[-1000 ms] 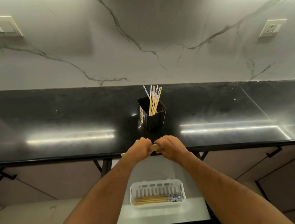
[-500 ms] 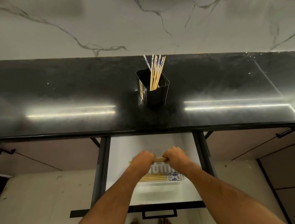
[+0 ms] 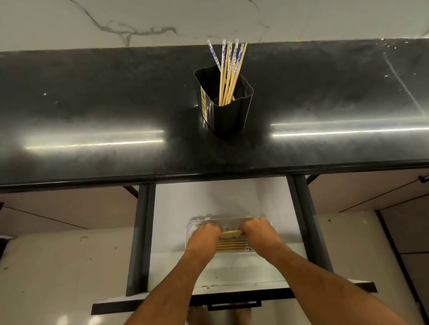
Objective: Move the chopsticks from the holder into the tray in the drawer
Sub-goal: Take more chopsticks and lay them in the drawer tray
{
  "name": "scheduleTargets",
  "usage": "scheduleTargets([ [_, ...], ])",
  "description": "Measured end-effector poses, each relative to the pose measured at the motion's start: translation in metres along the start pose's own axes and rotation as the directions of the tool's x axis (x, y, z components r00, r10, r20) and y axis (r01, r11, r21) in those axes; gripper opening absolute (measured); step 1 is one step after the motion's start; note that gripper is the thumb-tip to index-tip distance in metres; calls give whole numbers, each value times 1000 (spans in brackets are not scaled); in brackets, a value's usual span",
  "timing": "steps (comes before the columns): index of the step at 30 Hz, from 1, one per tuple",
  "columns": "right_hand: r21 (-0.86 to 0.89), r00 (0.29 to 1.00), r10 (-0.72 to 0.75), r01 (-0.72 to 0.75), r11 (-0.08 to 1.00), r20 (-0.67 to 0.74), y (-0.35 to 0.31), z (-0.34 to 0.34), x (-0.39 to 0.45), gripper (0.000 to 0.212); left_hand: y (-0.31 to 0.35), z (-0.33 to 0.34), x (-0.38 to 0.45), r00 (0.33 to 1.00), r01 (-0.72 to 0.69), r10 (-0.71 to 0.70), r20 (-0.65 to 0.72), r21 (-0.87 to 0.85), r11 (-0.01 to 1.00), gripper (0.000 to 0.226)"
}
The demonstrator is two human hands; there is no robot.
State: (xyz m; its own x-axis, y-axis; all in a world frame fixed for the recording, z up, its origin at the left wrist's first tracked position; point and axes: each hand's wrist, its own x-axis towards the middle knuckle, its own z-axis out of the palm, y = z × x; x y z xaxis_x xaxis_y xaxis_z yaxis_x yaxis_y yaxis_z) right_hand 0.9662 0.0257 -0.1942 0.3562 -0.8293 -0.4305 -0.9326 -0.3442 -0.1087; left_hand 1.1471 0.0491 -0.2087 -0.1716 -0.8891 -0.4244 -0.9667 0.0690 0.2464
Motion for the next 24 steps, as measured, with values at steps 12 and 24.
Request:
scheduleTargets([
  [12,-29,996,14,-17,999,-90,-2,13,1,13,-5,18,8,998,19,-20,-59,-11,1000,31],
  [24,-74,995,-43,36,997,-86,1,11,-4,27,-9,21,-2,983,5,-11,-185,-33,999,39],
])
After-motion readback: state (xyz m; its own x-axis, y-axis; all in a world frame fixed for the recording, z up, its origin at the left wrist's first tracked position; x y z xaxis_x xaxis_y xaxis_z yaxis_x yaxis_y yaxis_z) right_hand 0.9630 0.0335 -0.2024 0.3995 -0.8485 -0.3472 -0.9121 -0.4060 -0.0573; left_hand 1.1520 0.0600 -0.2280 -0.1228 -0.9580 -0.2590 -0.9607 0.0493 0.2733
